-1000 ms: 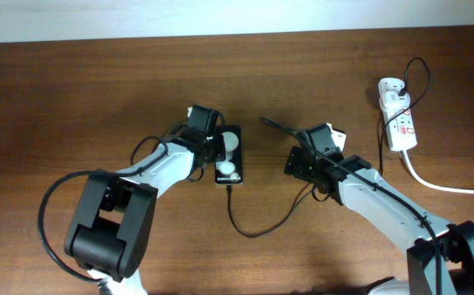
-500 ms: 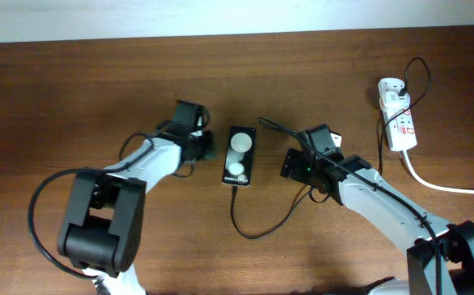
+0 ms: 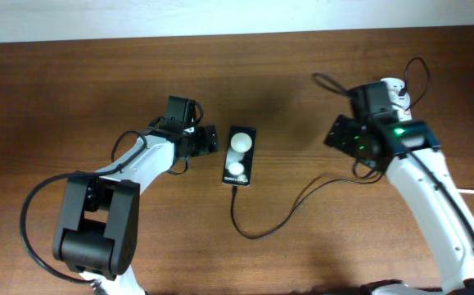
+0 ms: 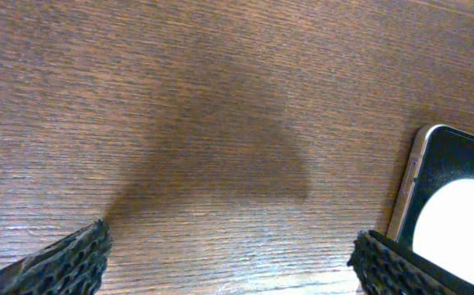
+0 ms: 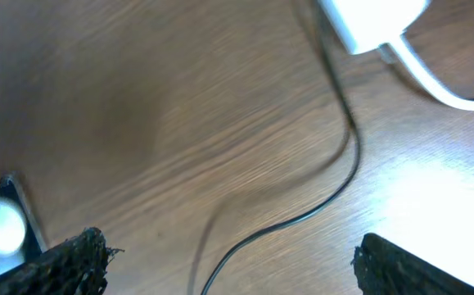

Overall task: Plug charger to phone and switch on socket
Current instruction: 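Move the right gripper over the power strip's orange switch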

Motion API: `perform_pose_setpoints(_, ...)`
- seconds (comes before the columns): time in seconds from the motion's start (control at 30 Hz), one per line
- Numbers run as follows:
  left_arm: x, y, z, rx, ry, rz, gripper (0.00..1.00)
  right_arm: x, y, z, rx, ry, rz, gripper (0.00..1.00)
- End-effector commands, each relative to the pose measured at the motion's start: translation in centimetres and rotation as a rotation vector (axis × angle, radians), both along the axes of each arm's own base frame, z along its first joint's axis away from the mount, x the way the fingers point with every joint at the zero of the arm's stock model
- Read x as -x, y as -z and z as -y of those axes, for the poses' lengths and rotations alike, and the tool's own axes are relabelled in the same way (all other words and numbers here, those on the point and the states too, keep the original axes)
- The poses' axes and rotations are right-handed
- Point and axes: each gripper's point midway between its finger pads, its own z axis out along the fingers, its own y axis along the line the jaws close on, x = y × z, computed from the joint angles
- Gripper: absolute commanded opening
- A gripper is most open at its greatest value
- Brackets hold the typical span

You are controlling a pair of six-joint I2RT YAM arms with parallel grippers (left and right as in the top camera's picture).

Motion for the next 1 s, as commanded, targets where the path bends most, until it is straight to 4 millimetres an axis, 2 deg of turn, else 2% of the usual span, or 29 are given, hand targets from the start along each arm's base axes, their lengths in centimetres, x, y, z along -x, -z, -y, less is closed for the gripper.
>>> perform_pose_setpoints(0.0, 2.5, 3.3, -0.8, -0.011, -0.013, -0.114, 0.99, -0.3, -1.2, 5.5, 0.013, 0.172, 0.043, 0.99)
perform_pose_setpoints(0.07, 2.5, 3.3, -0.8, -0.011, -0.013, -0.115, 0.99, -0.3, -1.6, 9.9, 0.016, 0.302, 0.081, 0.99)
perform_pose_setpoints(0.17, 2.5, 3.3, -0.8, -0.011, -0.013, -0.114, 0.99, 0.2, -1.3, 11.3, 0.031, 0.326, 0.067, 0.99)
perform_pose_setpoints(0.2, 2.5, 3.3, -0.8, -0.011, -0.013, -0.114, 0.99, -1.2, -1.5, 10.7, 0.037, 0.194, 0.086, 0.99)
perform_pose_setpoints(0.23, 2.5, 3.3, -0.8, -0.011, -0.013, -0.115, 0.99, -1.9, -1.7, 10.0, -0.041, 0.131, 0.098, 0.99)
perform_pose_setpoints(0.27, 2.5, 3.3, -0.8, -0.011, -0.013, -0.114, 0.99, -2.0, -2.3, 10.4, -0.102, 0.149, 0.090, 0.99)
perform_pose_setpoints(0.3, 2.5, 3.3, -0.8, -0.010, -0.013, -0.114, 0.99, -1.4, -3.6, 12.5, -0.135, 0.214, 0.038, 0.99)
perform_pose_setpoints(0.33, 2.5, 3.3, -0.8, -0.010, -0.013, -0.115, 0.99, -1.3, -4.0, 13.7, -0.143, 0.248, 0.005, 0.99)
perform_pose_setpoints(0.37, 2.5, 3.3, -0.8, -0.011, -0.013, -0.115, 0.99, -1.7, -3.7, 15.0, -0.158, 0.281, -0.044, 0.99)
perform_pose_setpoints(0.4, 2.5, 3.3, -0.8, -0.011, -0.013, -0.115, 0.99, -2.1, -2.5, 15.7, -0.171, 0.297, -0.088, 0.99)
perform_pose_setpoints(0.5, 2.5, 3.3, -0.8, -0.011, -0.013, -0.115, 0.99, -3.3, 3.8, 16.5, -0.197, 0.309, -0.234, 0.99)
perform_pose_setpoints(0.53, 2.5, 3.3, -0.8, -0.011, -0.013, -0.114, 0.99, -4.6, 5.6, 17.6, -0.170, 0.318, -0.226, 0.99)
perform_pose_setpoints(0.6, 2.5, 3.3, -0.8, -0.011, -0.013, -0.114, 0.99, -7.3, 7.6, 18.9, -0.153, 0.316, -0.164, 0.99)
perform_pose_setpoints(0.67, 2.5, 3.3, -0.8, -0.011, -0.013, -0.115, 0.99, -8.4, 8.2, 19.5, -0.137, 0.316, -0.133, 0.99)
perform_pose_setpoints(0.73, 2.5, 3.3, -0.8, -0.011, -0.013, -0.114, 0.99, -8.6, 8.9, 20.5, -0.092, 0.338, -0.135, 0.99)
perform_pose_setpoints(0.8, 2.5, 3.3, -0.8, -0.011, -0.013, -0.115, 0.99, -8.6, 9.1, 20.6, -0.091, 0.345, -0.135, 0.99)
perform_pose_setpoints(0.97, 2.5, 3.3, -0.8, -0.011, -0.013, -0.115, 0.99, -7.5, 10.0, 21.6, -0.032, 0.401, -0.163, 0.99)
